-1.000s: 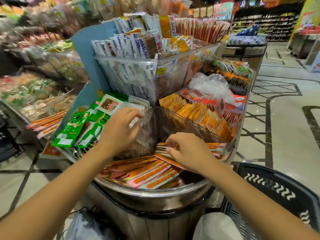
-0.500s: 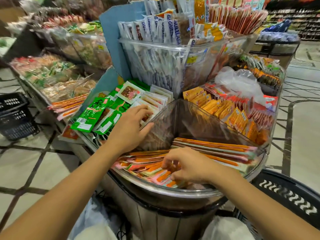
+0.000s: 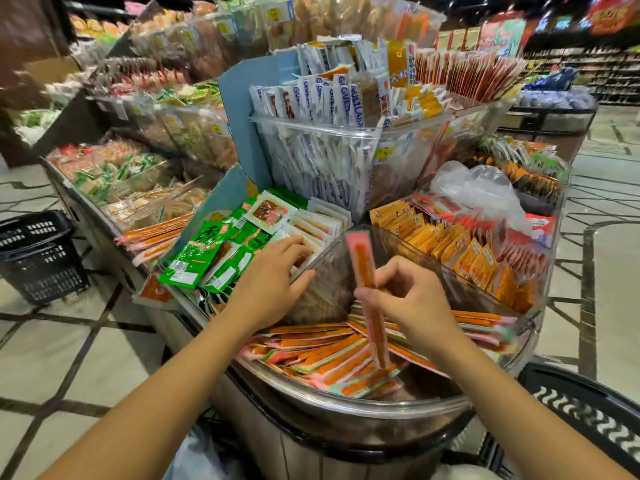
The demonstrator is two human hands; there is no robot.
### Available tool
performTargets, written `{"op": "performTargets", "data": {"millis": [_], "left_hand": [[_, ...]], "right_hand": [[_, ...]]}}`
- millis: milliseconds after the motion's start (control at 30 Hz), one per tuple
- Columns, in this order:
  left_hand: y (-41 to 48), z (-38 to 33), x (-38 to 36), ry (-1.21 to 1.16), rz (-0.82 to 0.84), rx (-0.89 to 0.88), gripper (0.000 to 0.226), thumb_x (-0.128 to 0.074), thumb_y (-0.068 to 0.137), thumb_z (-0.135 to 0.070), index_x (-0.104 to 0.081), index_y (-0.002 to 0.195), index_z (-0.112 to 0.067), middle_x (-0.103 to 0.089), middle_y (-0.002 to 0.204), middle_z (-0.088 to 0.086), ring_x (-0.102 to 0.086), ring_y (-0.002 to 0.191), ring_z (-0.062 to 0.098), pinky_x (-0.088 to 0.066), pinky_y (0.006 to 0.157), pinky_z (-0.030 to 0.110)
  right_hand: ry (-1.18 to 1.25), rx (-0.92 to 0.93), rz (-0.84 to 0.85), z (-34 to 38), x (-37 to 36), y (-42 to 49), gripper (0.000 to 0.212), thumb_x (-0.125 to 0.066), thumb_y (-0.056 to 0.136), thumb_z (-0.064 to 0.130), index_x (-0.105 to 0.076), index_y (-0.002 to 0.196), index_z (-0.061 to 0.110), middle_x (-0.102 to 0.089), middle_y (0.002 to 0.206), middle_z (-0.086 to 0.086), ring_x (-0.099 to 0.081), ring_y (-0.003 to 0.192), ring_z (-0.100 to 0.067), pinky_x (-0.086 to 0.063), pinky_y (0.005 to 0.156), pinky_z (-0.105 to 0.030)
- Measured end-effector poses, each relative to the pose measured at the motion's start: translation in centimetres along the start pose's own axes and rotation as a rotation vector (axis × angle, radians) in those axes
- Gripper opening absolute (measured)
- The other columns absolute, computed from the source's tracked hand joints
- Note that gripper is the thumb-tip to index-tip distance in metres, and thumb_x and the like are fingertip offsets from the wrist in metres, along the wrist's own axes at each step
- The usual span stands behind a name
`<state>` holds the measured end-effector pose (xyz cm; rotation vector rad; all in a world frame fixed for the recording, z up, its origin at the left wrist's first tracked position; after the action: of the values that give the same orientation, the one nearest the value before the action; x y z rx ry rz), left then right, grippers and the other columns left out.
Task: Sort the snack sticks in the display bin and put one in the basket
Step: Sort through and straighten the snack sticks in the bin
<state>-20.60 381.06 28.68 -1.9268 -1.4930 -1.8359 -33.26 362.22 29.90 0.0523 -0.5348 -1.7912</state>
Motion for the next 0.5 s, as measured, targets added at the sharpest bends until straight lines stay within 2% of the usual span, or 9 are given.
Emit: {"op": "performTargets", "data": {"millis": [67,133,233,333,400,500], "left_hand": [[0.0,-0.2,0.1,0.024,-0.002,-0.015,0.038,-0.060,0.098,-0.040,-0.062,0.129,-0.019,-0.052,0.144,-0.004,-0.044,0.134,0.016,-0.039,0.114,0.038],[-0.1,-0.6,0.4,0.040,-0.008,-0.026,0.036,-0.063,0.096,-0.036,-0.064,0.128,-0.019,-0.054,0.142,-0.003,-0.047,0.132,0.017,-0.041,0.113,0.037],[0.1,-2.0,0.8,0.079,-0.049,-0.101,0.027,-0.070,0.092,-0.030,-0.069,0.115,-0.018,-0.063,0.129,-0.001,-0.057,0.121,0.020,-0.049,0.104,0.043],[0.6,-5.3,1.7,-0.211,-0.153,-0.064,0.027,-0.061,0.091,-0.041,-0.071,0.108,-0.022,-0.068,0.114,-0.011,-0.060,0.110,0.006,-0.047,0.098,0.027],[1.1,-7.9,2.3,-0.470,-0.178,0.010,0.018,-0.064,0.094,-0.035,-0.072,0.104,-0.023,-0.070,0.101,-0.019,-0.063,0.098,-0.003,-0.049,0.087,0.017],[1.2,-10.6,1.7,-0.771,-0.016,0.095,0.007,-0.073,0.091,-0.025,-0.075,0.098,-0.022,-0.074,0.087,-0.008,-0.069,0.084,0.004,-0.055,0.078,0.022]], "right_hand": [[0.061,0.006,-0.133,0.9,1.7,0.7,0.022,-0.081,0.082,0.012,-0.060,0.076,0.010,-0.061,0.071,-0.018,-0.056,0.064,-0.019,-0.049,0.061,-0.033],[0.085,0.014,-0.168,1.9,2.7,1.1,0.023,-0.077,0.087,0.017,-0.059,0.079,0.004,-0.059,0.066,-0.018,-0.056,0.058,-0.021,-0.049,0.058,-0.036],[0.102,0.022,-0.177,2.8,3.9,1.6,0.031,-0.069,0.093,0.020,-0.057,0.080,-0.005,-0.059,0.058,-0.010,-0.056,0.052,-0.023,-0.047,0.053,-0.035],[0.068,0.023,-0.138,3.2,4.3,1.6,0.033,-0.064,0.097,0.022,-0.057,0.080,-0.006,-0.058,0.056,-0.005,-0.056,0.052,-0.022,-0.045,0.053,-0.033],[0.021,0.016,-0.122,3.4,4.5,1.4,0.030,-0.063,0.097,0.021,-0.059,0.078,-0.001,-0.058,0.057,0.001,-0.056,0.052,-0.015,-0.045,0.052,-0.026],[-0.049,0.046,-0.152,3.7,5.2,1.1,0.026,-0.064,0.097,0.022,-0.064,0.073,0.010,-0.057,0.057,0.006,-0.053,0.052,-0.005,-0.042,0.051,-0.017]]}}
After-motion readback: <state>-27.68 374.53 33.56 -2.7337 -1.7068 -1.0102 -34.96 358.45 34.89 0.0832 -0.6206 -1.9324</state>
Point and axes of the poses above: each hand's wrist, its own y-axis towards the middle knuckle, its own x-axis out of the back of the hand, z = x × y, the point moved 4 cm from there along y, towards the middle knuckle
